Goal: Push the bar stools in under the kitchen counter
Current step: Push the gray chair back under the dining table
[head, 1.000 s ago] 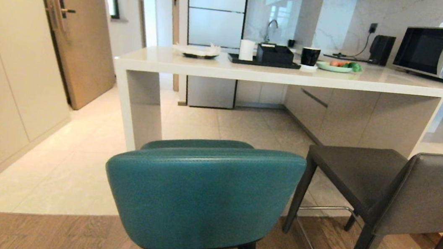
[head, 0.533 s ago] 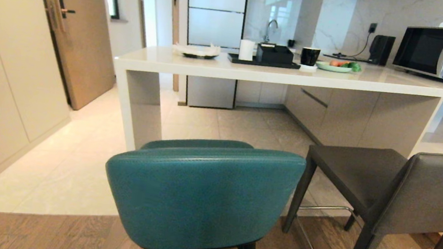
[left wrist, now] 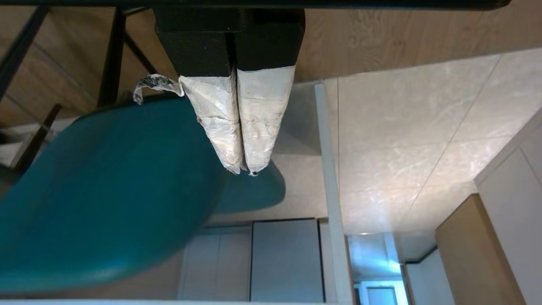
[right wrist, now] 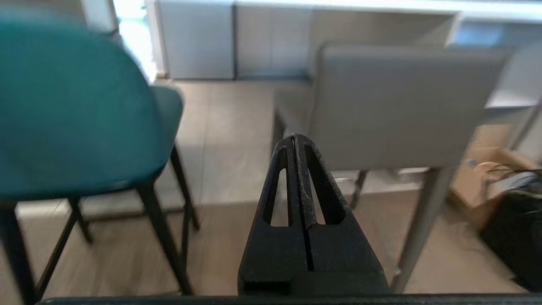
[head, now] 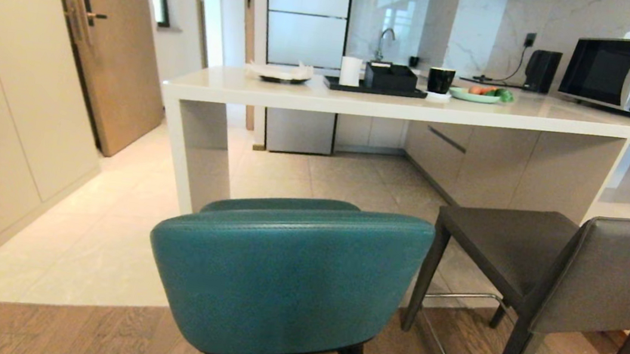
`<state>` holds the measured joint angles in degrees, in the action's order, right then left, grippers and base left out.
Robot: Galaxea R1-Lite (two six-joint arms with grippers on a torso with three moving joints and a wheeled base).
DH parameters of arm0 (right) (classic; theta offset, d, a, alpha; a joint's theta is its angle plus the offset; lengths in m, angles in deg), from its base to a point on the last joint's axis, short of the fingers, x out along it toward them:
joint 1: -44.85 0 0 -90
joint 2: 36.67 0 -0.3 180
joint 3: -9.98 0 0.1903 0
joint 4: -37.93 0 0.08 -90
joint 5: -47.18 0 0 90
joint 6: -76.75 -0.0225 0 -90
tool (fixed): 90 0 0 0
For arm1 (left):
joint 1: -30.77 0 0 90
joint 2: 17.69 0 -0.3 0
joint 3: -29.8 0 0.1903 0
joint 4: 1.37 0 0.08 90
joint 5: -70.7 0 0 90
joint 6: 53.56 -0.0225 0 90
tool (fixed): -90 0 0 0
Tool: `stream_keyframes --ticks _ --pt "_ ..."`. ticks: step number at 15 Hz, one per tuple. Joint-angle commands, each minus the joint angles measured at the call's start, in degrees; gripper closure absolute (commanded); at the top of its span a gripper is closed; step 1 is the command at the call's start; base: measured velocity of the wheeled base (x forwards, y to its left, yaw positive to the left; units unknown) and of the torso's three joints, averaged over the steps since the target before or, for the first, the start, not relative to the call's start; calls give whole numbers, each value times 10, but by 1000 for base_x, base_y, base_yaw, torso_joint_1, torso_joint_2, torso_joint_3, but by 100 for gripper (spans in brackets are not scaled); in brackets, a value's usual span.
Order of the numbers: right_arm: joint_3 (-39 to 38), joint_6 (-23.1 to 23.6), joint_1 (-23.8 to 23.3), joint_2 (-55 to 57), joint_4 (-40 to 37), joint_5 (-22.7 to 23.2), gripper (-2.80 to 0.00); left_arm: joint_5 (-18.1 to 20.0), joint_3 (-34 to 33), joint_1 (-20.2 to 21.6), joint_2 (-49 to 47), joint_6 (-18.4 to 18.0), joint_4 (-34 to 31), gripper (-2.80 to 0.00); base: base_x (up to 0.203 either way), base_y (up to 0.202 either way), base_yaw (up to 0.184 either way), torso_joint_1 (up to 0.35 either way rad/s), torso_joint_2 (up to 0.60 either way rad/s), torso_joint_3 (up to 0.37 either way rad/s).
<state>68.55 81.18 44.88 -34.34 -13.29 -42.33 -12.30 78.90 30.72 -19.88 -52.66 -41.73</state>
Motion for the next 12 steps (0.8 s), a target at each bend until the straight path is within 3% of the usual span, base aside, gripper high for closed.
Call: stream_keyframes --ticks 1,4,8,12 --pt "-75 0 0 -24 40 15 0 2 -50 0 23 -3 11 0 0 0 0 0 0 0" --pt "-216 4 0 -24 168 17 0 -3 -150 0 23 -6 87 0 0 0 0 0 0 0" --pt "-336 11 0 -24 285 -5 0 -32 -255 1 22 -36 210 0 0 0 0 0 0 0" --pt "-352 5 0 -23 271 3 0 -49 -256 1 22 -16 209 0 0 0 0 0 0 0"
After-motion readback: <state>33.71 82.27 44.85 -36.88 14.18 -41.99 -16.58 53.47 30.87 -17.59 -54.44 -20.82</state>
